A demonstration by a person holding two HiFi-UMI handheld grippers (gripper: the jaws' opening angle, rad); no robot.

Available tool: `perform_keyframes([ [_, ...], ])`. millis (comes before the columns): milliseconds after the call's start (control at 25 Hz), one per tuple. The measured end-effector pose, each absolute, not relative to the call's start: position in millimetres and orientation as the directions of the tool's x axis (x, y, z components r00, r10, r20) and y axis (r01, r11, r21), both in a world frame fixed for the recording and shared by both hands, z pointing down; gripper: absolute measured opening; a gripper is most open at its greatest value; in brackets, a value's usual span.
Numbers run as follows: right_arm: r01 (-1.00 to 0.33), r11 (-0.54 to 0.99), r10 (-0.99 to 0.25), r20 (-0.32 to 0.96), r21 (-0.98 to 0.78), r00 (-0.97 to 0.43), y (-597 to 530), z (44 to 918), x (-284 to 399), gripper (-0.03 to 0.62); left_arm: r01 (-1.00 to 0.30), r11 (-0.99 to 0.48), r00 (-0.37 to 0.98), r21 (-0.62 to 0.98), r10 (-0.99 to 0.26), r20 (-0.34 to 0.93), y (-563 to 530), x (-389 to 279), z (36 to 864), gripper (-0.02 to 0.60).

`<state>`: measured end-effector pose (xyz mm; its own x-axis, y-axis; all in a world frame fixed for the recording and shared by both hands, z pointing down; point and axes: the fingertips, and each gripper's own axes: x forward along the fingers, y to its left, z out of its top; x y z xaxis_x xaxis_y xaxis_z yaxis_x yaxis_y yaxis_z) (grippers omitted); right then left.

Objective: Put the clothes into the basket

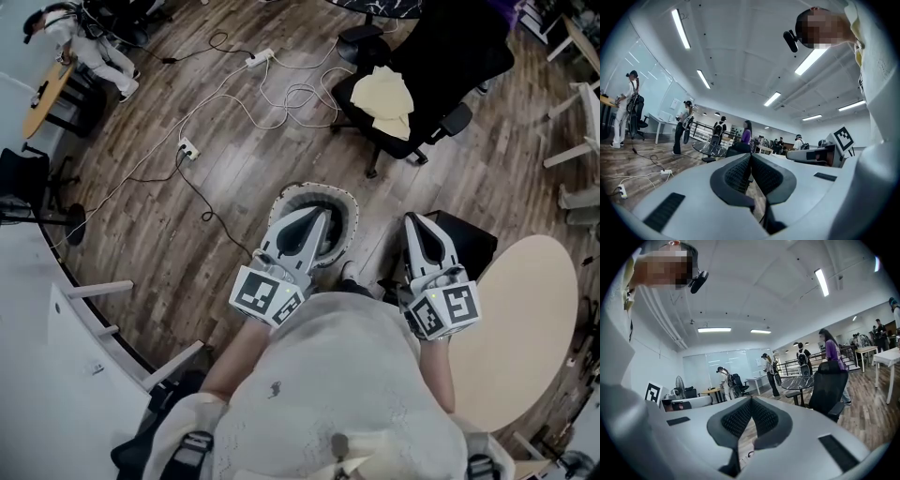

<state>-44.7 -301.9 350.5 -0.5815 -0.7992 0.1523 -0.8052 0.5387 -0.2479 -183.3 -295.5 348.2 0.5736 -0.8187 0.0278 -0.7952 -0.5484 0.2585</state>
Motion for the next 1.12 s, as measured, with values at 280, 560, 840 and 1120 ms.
perform_keyframes([
  [280, -0.789, 0.562, -0.791, 0.119, -0.249, -0.601, -291, 344, -46, 0.005, -0.806, -0.539, 0.559, 0.245, -0.829, 0.013, -290, -184, 342, 0.021],
  [560, -0.780, 0.578, -0.780, 0.118, -0.241, -0.614, -288, 341, -45, 0.005, -0.816, -0.523, 0.545, 0.247, -0.838, 0.028, -286, -184, 343, 0.021],
  [840, -0.773, 0.585, -0.774, 0.117, -0.245, -0.622, -286, 343, -41, 0.005, -0.826, -0.509, 0.530, 0.243, -0.847, 0.026, -281, -182, 344, 0.021],
  [1120, -0.765, 0.594, -0.765, 0.118, -0.250, -0.633, -280, 349, -40, 0.005, -0.833, -0.500, 0.520, 0.238, -0.853, 0.029, -274, -182, 347, 0.021],
])
